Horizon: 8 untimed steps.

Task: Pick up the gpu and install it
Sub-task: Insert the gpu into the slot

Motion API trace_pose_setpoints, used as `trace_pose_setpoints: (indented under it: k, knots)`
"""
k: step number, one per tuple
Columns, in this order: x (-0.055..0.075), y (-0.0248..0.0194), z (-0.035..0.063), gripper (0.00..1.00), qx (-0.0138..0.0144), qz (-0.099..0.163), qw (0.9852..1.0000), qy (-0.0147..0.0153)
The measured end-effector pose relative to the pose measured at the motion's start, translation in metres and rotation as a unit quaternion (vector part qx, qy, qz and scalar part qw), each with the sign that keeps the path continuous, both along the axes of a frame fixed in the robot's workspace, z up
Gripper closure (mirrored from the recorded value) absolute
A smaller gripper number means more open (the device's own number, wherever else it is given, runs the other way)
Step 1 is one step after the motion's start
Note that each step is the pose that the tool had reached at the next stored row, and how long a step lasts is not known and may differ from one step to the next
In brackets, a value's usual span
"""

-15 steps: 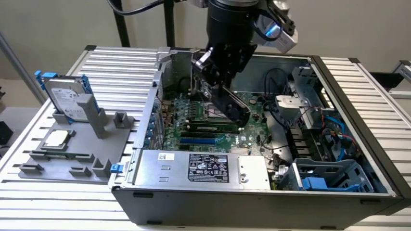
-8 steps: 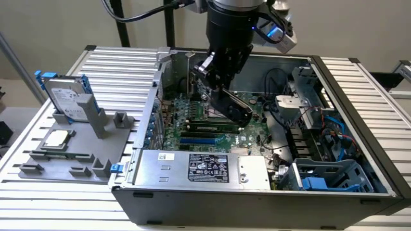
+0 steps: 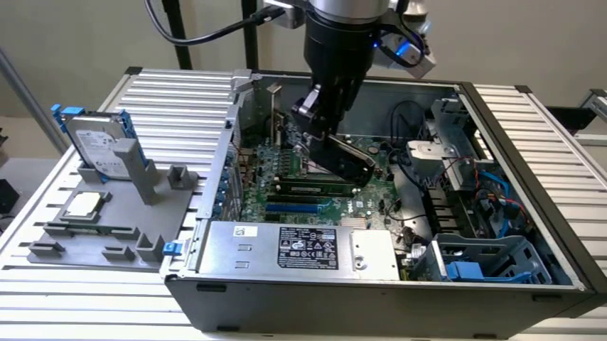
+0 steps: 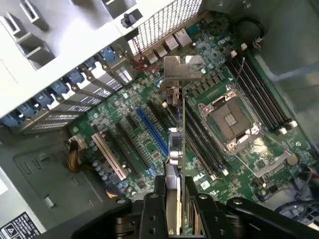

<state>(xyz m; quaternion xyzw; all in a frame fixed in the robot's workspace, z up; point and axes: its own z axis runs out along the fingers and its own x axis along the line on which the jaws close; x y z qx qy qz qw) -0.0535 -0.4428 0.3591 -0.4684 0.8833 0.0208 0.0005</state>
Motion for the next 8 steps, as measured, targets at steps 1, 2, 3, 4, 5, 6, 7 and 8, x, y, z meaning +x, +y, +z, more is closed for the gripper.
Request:
trace_pose_setpoints:
  k: [1, 2, 3, 4, 5, 6, 7, 8]
  knots:
    - [0.0, 0.0, -0.0008, 1.0, 0.0, 0.009, 1.0, 0.0]
    - [0.0, 0.0, -0.0016, 1.0, 0.0, 0.018, 0.9998, 0.0]
    - [0.0, 0.0, -0.0024, 1.0, 0.0, 0.027, 0.9996, 0.0]
    - [0.0, 0.0, -0.0032, 1.0, 0.0, 0.036, 0.9993, 0.0]
    - [0.0, 0.0, -0.0041, 1.0, 0.0, 0.046, 0.9989, 0.0]
    - [0.0, 0.0, -0.0049, 1.0, 0.0, 0.055, 0.9985, 0.0]
    - [0.0, 0.0, -0.0056, 1.0, -0.0001, 0.064, 0.998, 0.0]
    - [0.0, 0.0, -0.0065, 1.0, 0.0, 0.073, 0.9973, 0.0]
